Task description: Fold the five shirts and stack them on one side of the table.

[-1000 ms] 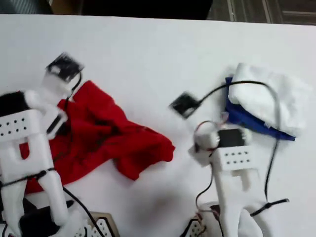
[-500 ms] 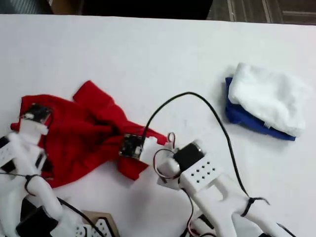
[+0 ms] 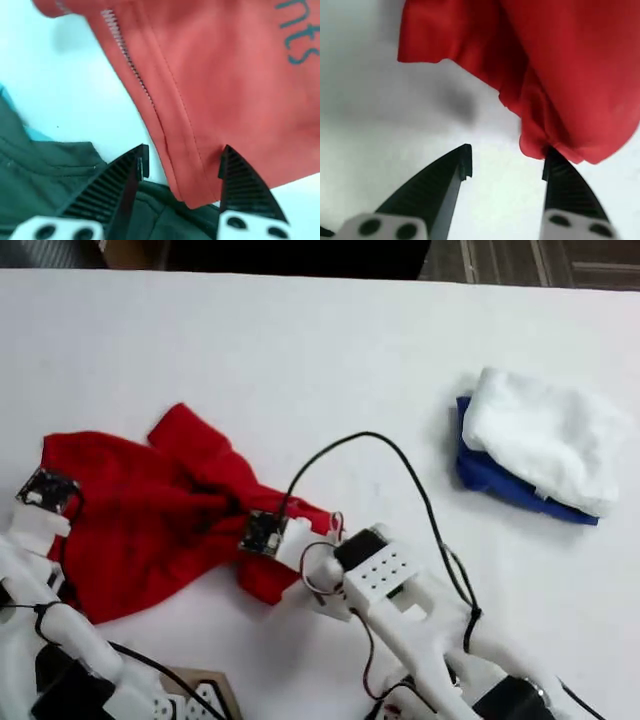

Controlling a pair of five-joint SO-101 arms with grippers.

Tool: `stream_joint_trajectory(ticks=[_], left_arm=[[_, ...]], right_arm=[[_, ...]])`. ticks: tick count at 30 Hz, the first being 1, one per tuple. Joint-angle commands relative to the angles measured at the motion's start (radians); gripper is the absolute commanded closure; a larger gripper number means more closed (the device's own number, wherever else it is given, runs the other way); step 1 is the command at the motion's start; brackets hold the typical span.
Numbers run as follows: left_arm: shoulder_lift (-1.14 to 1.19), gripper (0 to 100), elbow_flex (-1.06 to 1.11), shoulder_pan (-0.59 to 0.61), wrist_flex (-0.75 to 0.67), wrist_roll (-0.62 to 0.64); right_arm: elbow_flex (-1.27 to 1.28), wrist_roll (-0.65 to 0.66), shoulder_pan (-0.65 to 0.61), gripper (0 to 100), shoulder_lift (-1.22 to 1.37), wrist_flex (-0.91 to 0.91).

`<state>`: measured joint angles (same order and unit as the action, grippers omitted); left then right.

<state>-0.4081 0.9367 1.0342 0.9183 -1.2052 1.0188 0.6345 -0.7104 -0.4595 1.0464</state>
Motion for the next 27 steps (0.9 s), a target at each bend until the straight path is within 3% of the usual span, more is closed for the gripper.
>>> stream_joint_trajectory(ticks=[1,12,18,23,27], left_arm=[[0.002,76,0.025,-0.018,-0.012,-0.057],[0.002,76,0.090,-0.044,-0.043,-0.186],[0.005,76,0.117,-0.037,-0.081,-0.192],[0.060,76,0.188,-0.038,-0.199,-0.250],[0.121,86,0.145,-0.035,-0.192,-0.247]], right_arm=[[-0.005,-0.006,-0.010,76.2,0.012,-0.018],[0.000,-0.006,-0.005,76.2,0.012,-0.010],[0.000,-0.006,-0.005,76.2,0.012,-0.010],[0.000,-0.008,-0.005,76.2,0.012,-0.010],[0.002,-0.008,-0.005,76.2,0.012,-0.010]])
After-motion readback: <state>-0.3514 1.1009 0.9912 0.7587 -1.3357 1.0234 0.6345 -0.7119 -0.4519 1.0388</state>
